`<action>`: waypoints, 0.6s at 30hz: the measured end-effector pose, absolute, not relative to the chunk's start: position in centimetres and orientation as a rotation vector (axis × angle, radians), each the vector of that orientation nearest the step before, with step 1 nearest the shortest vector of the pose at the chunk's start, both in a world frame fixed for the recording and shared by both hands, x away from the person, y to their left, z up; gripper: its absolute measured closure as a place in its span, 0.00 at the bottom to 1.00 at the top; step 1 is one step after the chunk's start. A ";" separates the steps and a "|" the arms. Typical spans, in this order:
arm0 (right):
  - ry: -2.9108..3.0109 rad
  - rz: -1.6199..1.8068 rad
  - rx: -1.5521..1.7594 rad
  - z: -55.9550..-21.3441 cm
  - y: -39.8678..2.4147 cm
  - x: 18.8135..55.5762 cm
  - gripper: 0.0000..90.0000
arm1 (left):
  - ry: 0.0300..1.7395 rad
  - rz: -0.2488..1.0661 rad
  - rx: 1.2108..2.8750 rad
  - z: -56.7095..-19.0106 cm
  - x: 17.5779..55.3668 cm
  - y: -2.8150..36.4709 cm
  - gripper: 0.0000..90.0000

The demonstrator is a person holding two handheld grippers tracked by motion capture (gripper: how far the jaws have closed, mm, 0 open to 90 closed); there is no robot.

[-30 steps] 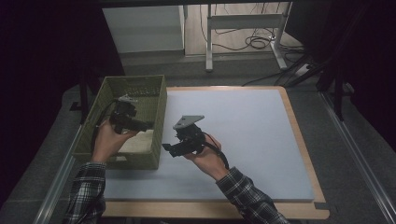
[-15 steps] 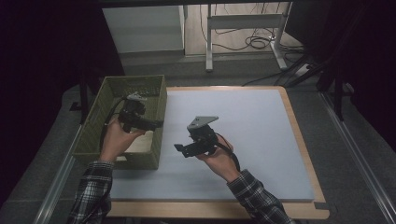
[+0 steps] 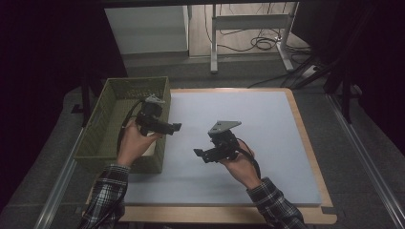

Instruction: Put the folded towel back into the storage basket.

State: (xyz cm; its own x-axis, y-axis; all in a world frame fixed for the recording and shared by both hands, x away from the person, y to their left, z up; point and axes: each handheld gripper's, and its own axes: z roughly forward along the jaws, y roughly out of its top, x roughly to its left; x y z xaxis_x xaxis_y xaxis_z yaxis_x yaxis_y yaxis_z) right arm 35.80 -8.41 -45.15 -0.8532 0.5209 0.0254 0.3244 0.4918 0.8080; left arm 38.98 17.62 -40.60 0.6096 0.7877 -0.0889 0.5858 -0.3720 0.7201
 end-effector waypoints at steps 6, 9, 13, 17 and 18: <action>2.520 1.284 0.731 -45.3 -10.2 35.7 0.15 | 1.037 0.342 2.094 -40.8 38.7 15.9 0.04; 2.512 1.275 0.734 -45.4 -11.1 35.5 0.14 | 1.024 0.345 2.100 -41.1 38.5 14.9 0.03; 2.509 1.268 0.741 -45.5 -12.3 35.3 0.13 | 1.004 0.331 2.095 -41.5 38.3 13.7 0.03; 2.497 1.266 0.755 -45.5 -13.8 35.2 0.13 | 0.980 0.337 2.099 -41.7 37.8 12.5 0.03; 2.495 1.264 0.759 -45.5 -14.0 35.2 0.13 | 0.973 0.337 2.098 -41.7 37.7 12.2 0.03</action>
State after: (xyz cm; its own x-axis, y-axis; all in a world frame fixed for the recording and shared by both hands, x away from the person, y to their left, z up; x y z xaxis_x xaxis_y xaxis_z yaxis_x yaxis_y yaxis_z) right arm 35.19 -14.02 -45.53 -0.8353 0.5496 0.0170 0.3389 0.4901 0.8031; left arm 37.72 12.18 -41.74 0.6711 0.7369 -0.0810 0.5292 -0.3997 0.7485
